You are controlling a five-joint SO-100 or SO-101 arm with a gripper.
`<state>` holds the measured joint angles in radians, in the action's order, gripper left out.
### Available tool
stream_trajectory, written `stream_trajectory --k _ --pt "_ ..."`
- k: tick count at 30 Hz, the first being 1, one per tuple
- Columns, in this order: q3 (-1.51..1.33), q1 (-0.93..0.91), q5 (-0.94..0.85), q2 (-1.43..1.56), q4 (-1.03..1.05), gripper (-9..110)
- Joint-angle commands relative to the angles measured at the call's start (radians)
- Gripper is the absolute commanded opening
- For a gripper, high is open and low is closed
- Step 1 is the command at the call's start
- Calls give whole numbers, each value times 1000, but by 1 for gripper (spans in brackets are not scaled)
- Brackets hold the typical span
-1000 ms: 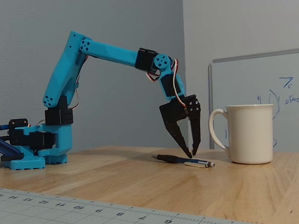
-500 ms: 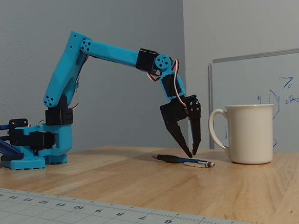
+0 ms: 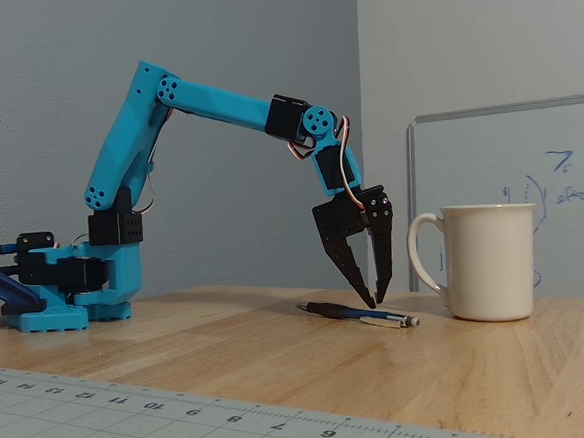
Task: Touch the pen.
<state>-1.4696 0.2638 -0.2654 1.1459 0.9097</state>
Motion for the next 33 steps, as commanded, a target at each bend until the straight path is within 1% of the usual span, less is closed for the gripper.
stream_trajectory --k 1,33 --pt "81 -6 8 29 -3 0" --pt "81 -8 8 -23 -3 0"
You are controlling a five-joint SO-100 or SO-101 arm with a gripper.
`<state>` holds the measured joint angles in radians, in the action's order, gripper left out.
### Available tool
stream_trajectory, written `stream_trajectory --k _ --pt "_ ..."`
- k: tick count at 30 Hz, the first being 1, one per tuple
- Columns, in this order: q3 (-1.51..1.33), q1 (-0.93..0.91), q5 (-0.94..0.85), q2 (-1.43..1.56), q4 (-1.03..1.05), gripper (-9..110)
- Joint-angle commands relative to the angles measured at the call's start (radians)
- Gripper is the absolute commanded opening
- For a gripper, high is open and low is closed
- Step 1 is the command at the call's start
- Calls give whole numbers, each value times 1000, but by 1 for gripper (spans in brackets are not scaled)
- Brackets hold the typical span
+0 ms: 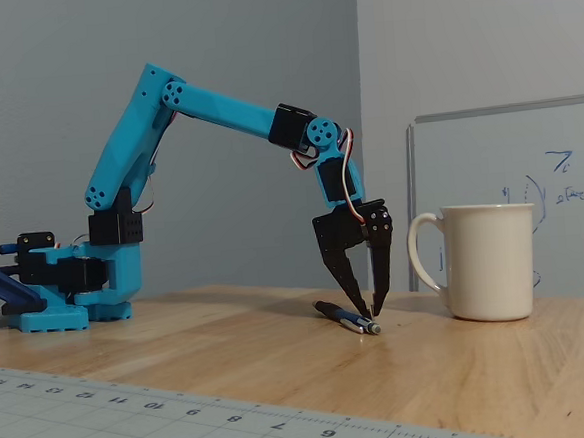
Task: Touch the pen.
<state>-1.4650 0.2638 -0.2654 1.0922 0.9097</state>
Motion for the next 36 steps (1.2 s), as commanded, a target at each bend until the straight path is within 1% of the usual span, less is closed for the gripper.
stream_trajectory --k 1,17,28,32,36 --pt "77 -8 8 31 -3 0" --pt "57 -18 8 138 3 0" --pt "75 -23 6 244 206 0" --pt "77 -26 6 242 216 0" --pt "61 -77 -6 241 225 0"
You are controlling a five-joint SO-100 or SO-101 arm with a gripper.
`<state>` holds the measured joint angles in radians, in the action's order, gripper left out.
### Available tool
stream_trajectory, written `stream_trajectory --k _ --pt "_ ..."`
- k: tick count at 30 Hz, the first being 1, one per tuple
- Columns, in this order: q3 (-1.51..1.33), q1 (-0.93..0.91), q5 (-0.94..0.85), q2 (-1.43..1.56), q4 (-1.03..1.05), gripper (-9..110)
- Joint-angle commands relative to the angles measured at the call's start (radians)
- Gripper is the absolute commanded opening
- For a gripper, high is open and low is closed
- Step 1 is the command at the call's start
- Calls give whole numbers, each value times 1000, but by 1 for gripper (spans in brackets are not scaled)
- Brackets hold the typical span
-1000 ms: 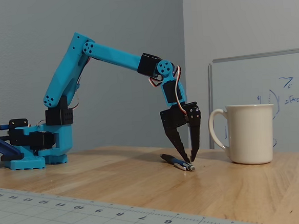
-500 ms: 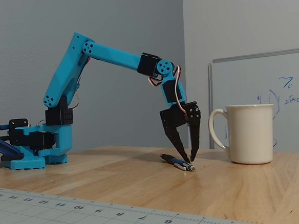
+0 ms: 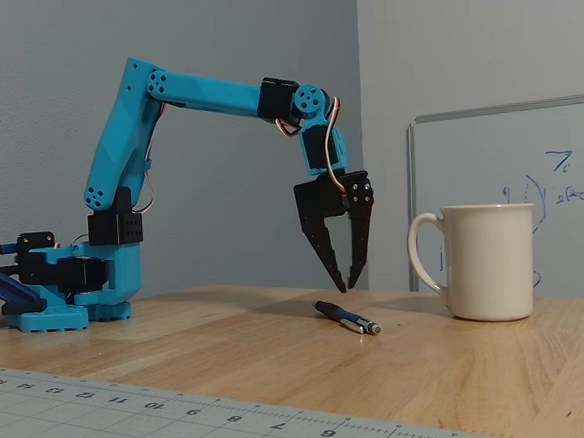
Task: Touch the pen.
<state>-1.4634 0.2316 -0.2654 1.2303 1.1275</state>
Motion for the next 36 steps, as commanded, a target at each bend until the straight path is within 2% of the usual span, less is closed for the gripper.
stream_trajectory --k 1,36 --pt "58 -57 -6 103 9 0" --pt "77 -52 -8 8 -3 0"
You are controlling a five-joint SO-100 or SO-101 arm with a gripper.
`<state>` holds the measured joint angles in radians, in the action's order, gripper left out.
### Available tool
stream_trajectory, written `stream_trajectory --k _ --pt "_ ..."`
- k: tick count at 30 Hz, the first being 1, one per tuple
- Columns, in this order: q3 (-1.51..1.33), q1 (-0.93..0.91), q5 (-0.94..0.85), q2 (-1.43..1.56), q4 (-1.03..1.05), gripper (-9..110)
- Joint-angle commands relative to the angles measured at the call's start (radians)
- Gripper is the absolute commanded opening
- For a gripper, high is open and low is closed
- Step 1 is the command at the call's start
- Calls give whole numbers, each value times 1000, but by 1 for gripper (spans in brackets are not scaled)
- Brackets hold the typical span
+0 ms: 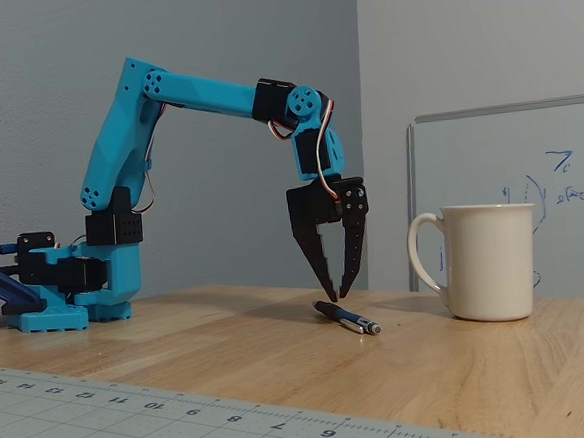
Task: Touch the pen.
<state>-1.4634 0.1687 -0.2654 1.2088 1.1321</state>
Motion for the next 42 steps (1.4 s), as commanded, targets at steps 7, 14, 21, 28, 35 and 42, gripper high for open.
stream_trajectory --k 7,14,21,28,35,42 --pt "78 28 -11 29 -8 0" --pt "81 40 -11 29 -9 0" --pt "101 29 -11 14 -21 0" --pt "101 32 -11 12 -21 0" --pt "98 29 -9 11 -9 0" --pt "117 29 0 -48 -18 0"
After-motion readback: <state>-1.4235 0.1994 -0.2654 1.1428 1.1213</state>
